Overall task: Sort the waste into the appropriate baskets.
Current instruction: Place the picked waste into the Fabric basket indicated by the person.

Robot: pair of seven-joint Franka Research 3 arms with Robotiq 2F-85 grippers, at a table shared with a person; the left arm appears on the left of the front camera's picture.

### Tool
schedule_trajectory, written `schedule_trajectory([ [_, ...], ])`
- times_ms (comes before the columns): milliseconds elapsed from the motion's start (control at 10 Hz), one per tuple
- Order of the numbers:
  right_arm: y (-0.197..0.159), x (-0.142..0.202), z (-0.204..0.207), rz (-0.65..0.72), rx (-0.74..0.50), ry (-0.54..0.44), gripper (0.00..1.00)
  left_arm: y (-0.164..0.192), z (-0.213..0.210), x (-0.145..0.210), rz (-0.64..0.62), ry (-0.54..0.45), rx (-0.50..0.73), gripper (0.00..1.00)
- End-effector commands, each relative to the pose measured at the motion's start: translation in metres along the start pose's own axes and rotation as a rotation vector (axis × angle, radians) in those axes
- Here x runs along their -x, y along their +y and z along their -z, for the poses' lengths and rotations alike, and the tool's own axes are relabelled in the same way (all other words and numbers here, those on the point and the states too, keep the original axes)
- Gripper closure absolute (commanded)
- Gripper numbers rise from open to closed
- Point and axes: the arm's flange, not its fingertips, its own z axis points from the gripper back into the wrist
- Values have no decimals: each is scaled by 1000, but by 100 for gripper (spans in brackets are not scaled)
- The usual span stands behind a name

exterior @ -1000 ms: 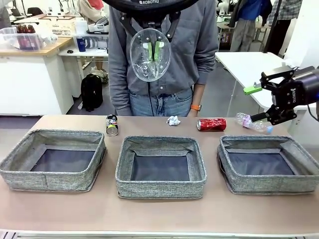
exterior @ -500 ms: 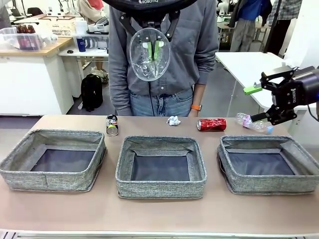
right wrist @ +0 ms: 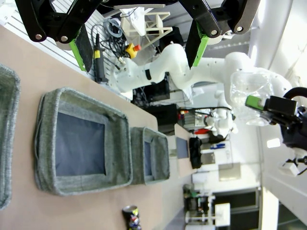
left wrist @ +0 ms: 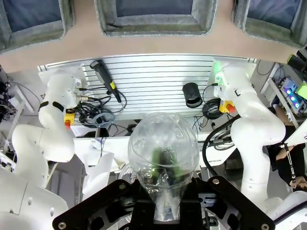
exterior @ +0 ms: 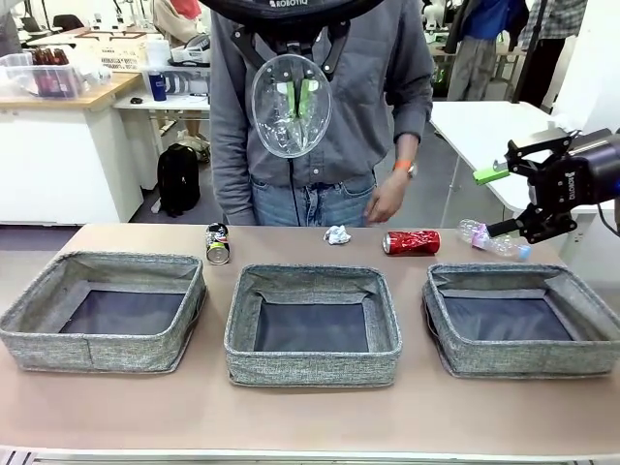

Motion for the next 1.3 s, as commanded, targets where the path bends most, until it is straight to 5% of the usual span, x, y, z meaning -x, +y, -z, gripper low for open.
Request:
schedule_trajectory([
  [0,2,-2,-1,2,2,2,0,7,-2,4,0,-12,-19,97],
  [1200,0,0,0,0,0,0,0,0,0,0,0,0,0,97],
])
